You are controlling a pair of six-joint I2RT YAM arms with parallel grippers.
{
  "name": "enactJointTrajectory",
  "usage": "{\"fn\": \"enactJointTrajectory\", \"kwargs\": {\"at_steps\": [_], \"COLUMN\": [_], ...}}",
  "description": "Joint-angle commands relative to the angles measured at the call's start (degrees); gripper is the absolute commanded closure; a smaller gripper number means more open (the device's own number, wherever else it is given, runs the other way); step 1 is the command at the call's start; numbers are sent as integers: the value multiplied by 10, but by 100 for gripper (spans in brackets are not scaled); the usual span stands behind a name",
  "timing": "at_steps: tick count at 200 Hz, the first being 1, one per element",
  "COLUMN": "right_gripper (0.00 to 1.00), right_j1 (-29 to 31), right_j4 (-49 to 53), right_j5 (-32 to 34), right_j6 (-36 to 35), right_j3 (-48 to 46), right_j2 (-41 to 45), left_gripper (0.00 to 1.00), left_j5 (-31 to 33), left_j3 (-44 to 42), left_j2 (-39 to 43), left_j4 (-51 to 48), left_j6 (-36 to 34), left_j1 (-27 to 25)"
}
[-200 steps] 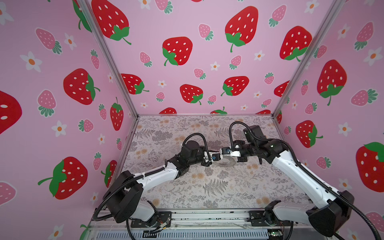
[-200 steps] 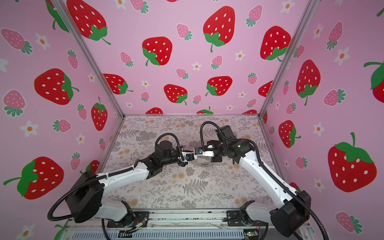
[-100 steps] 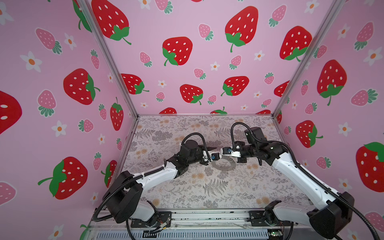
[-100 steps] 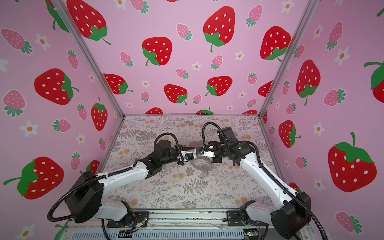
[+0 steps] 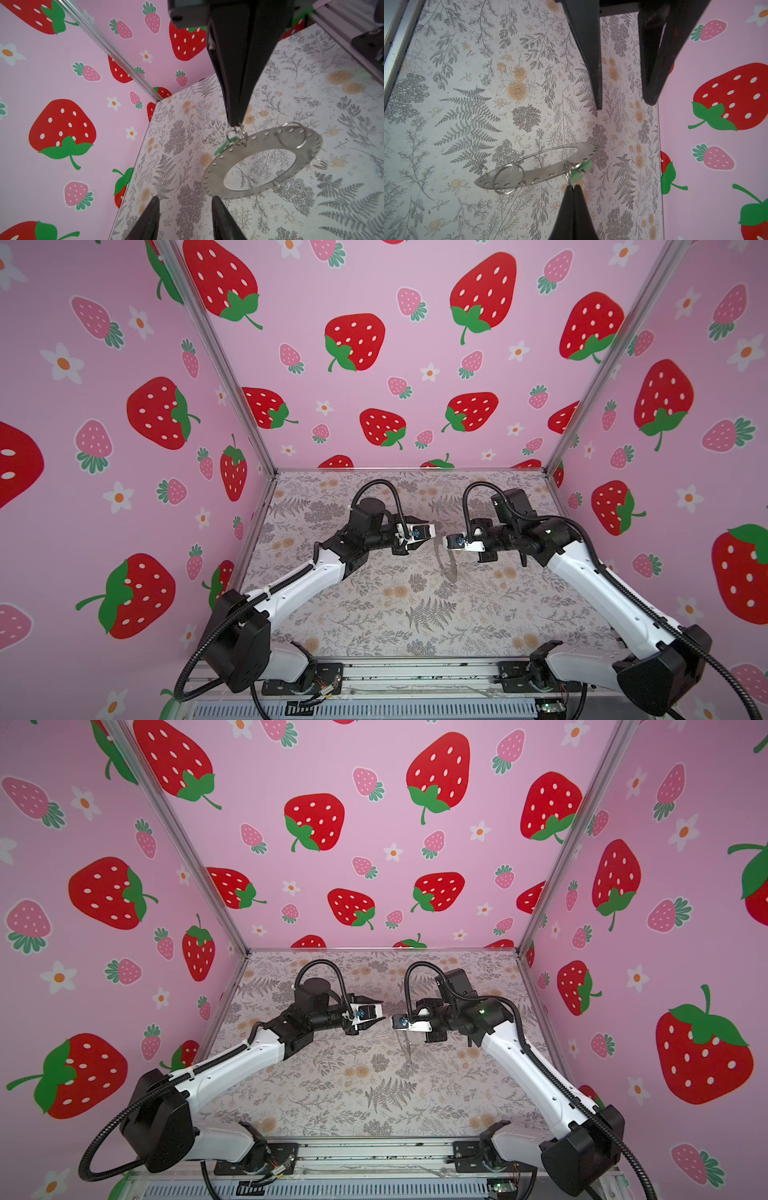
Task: Put the keys on the keyring
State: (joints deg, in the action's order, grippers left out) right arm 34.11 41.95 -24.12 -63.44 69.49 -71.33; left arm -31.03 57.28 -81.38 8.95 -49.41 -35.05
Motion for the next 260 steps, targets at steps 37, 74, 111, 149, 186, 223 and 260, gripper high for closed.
{"fn": "enactJointTrajectory", "kwargs": {"at_steps": [37,74,111,149,186,223,260], "right_gripper": [100,100,100,100,100,100,100], "right_j1": [-2,-2,-1,-1,-1,-1,-2], "right_j4": [43,56,64,61,54,44,35], "right_j5": [-49,-65,-80,-85,-75,-72,-76], "right_j6": [-58,-73,-80,-81,-78,-73,-72], "right_j3": [8,8,6,6,4,4,3], "right_j2": [15,9,4,7,15,17,17], "left_gripper": [56,55,54,54,54,54,54], "left_j5": [-12,-23,-33,-61,-102,-94,-105], "left_j3": [46,71,103,112,77,30,11], "left_j2": [-56,-86,-111,-122,-102,-69,-54], "left_j4": [23,52,49,20,-20,-42,-53], "left_j6": [-4,2,11,2,-7,-4,5], "left_j1": [7,7,7,5,4,3,-3]}}
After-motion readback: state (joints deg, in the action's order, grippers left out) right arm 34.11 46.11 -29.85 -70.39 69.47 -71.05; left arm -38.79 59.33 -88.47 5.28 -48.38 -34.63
